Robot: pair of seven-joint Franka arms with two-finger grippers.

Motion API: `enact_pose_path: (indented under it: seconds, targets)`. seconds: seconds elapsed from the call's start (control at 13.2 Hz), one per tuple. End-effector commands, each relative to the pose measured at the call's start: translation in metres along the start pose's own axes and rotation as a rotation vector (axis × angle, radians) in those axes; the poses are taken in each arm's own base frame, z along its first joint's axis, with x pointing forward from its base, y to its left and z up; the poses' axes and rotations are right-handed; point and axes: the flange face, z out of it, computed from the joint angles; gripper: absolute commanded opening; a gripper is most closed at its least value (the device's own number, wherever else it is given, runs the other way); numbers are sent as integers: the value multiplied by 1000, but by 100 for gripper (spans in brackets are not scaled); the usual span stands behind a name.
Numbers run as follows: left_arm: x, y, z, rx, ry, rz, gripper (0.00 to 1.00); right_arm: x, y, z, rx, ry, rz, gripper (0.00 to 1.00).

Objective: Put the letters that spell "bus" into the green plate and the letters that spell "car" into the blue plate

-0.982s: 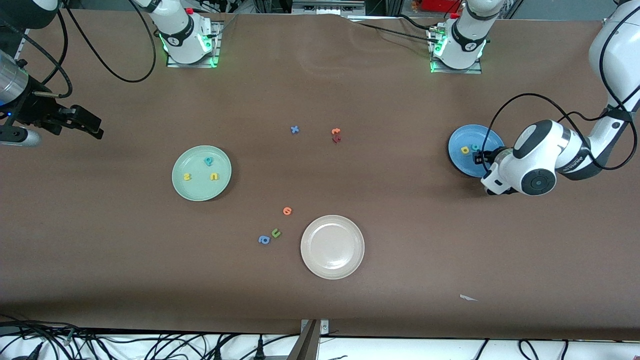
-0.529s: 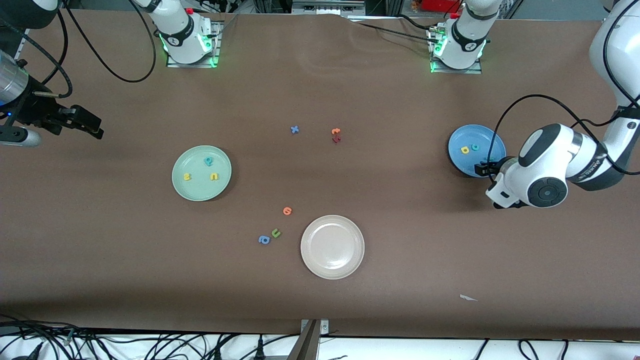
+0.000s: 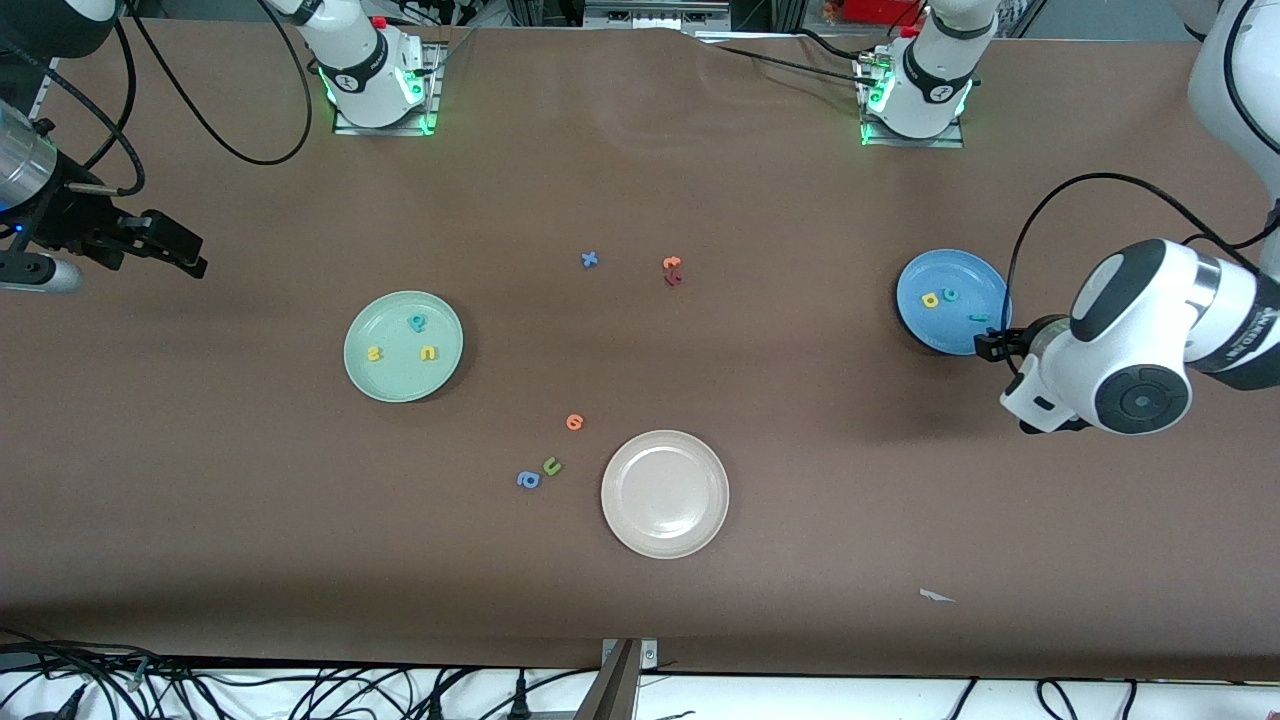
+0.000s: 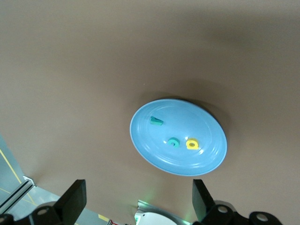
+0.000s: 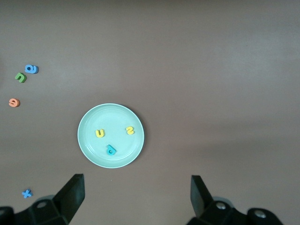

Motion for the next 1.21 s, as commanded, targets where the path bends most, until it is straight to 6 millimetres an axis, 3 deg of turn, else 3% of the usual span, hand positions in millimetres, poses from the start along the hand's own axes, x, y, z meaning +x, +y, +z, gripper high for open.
enact_pose_path:
  seconds: [0.0, 0.23, 0.53, 0.91, 1.13]
  targets:
    - [-5, -28, -27, 4, -19, 92, 99, -7, 1, -4, 14, -7, 14, 100]
    - [-19, -45, -54, 27, -44, 176, 99, -6, 2, -5, 12, -1, 14, 100]
    - [-48, -66, -86, -118, -40, 177, 99, -6, 1, -4, 15, -5, 14, 100]
    - [-88, -97, -143, -346, 175, 77, 99, -6, 1, -4, 15, -4, 14, 100]
    - [-103, -97, -157, -367, 294, 55, 99, -6, 1, -4, 15, -4, 14, 100]
